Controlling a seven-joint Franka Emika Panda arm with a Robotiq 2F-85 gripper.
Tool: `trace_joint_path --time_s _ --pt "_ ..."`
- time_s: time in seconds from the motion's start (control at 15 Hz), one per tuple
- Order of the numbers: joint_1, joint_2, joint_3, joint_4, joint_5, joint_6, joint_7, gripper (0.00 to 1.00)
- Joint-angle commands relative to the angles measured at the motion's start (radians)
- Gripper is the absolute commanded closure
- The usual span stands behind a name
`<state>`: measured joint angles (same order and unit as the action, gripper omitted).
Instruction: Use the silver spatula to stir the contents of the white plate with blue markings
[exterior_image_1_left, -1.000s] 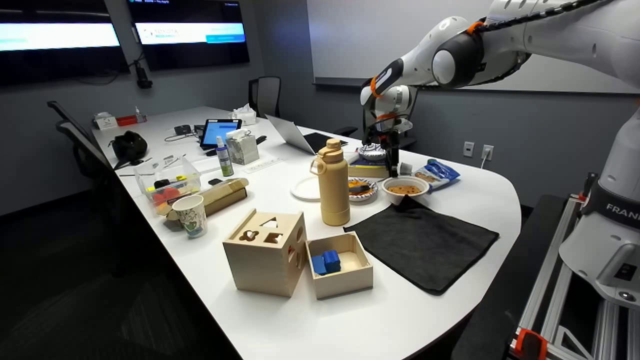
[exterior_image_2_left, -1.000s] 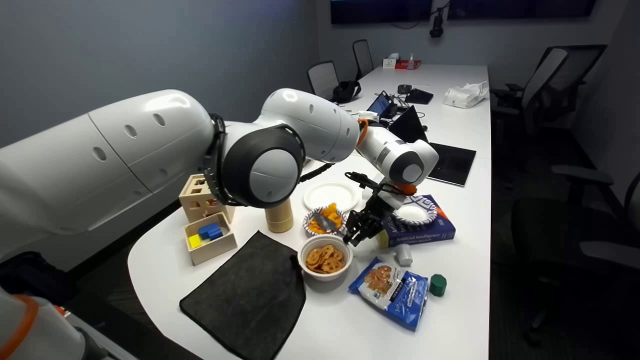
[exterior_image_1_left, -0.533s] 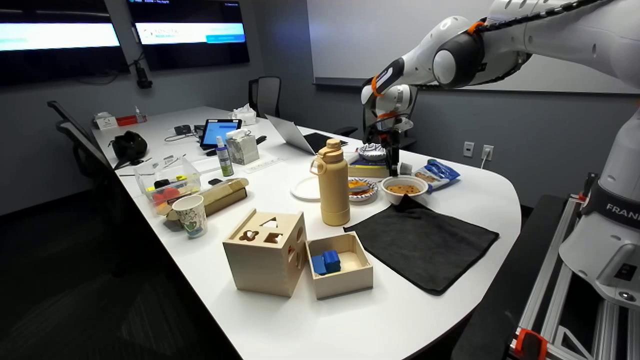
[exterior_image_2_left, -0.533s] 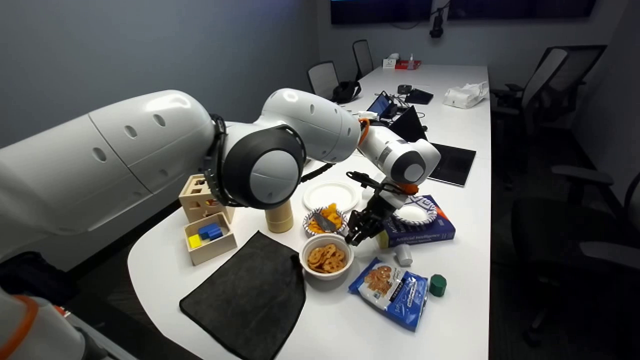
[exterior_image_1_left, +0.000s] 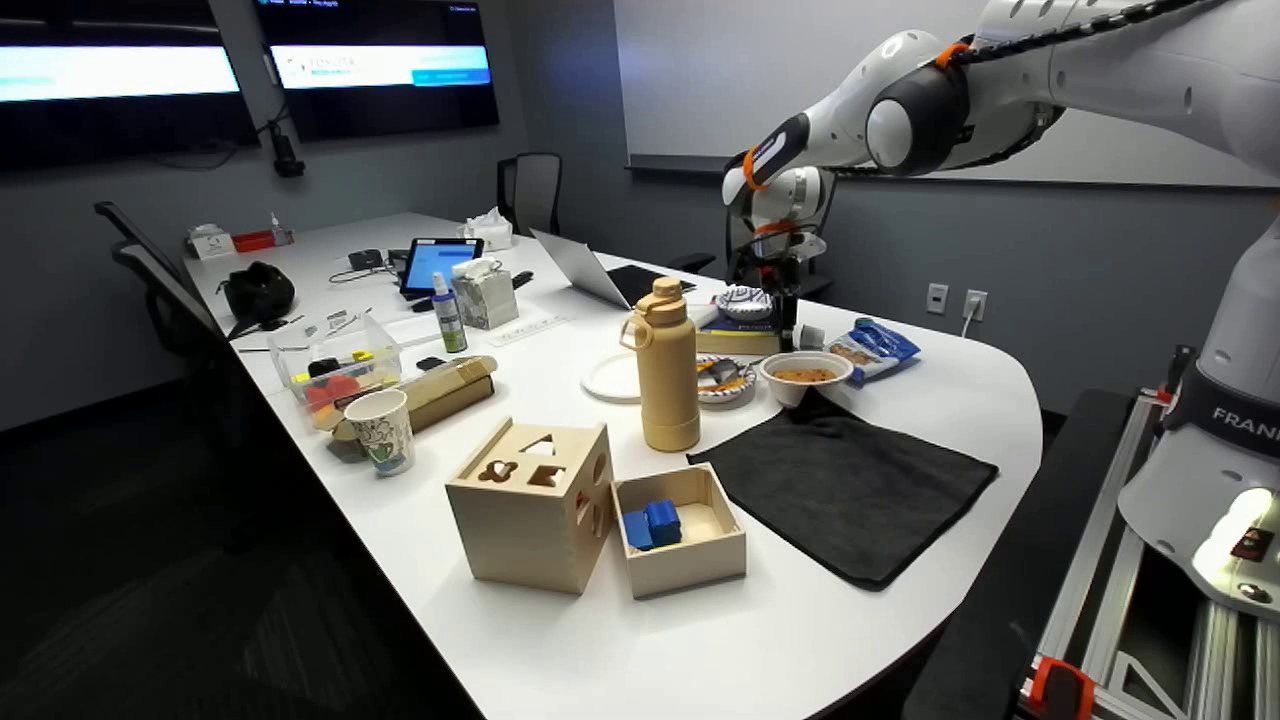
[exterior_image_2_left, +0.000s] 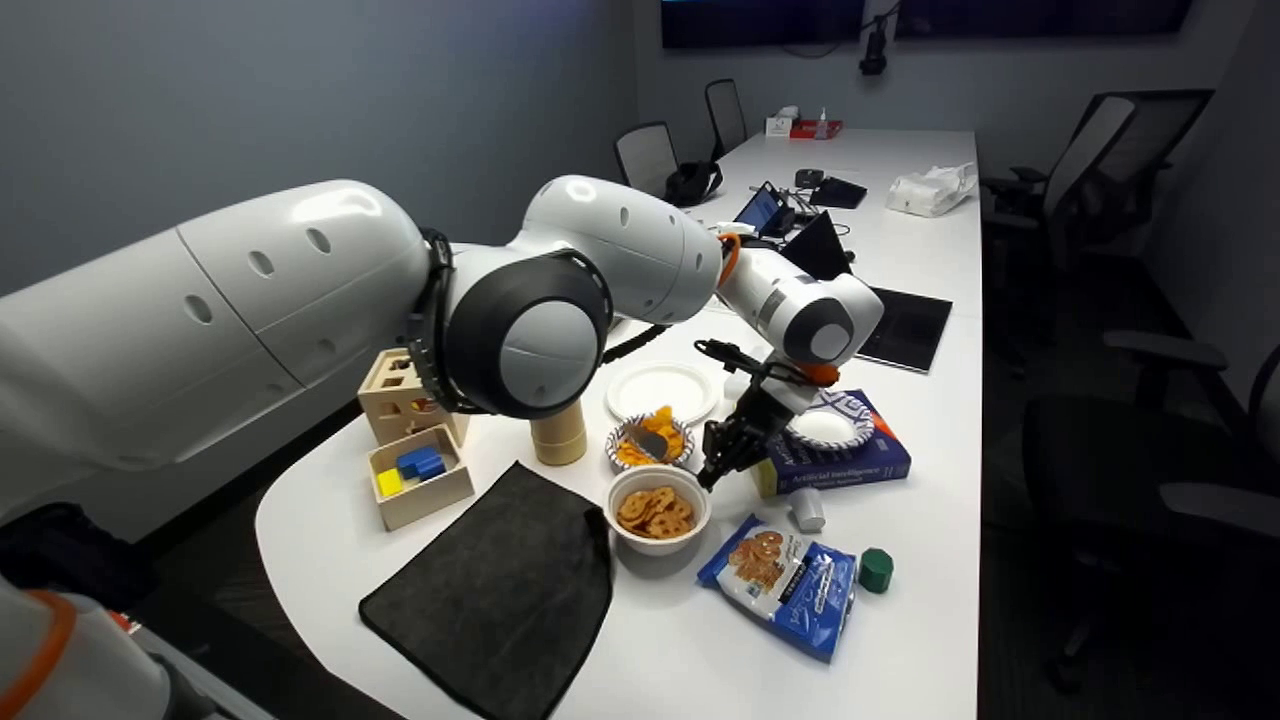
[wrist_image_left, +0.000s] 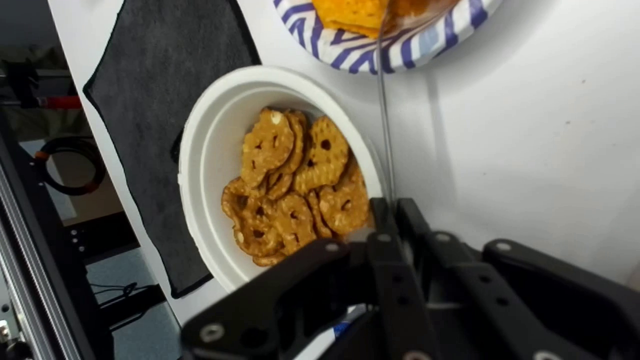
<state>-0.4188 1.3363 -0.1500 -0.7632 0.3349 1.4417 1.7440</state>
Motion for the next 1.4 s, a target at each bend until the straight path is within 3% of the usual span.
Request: trace_joint_path --time_s 0.0,0.73,1.33 --pt "-0.019 0.068 0.012 0.139 0.014 -0.08 0.058 1.0" --pt "-0.001 -0.009 0.002 0.096 -0.014 -0.051 0.112 0.99" --pt "0.127 -0.078 -0.099 0.041 -0.059 0.024 0.286 0.99"
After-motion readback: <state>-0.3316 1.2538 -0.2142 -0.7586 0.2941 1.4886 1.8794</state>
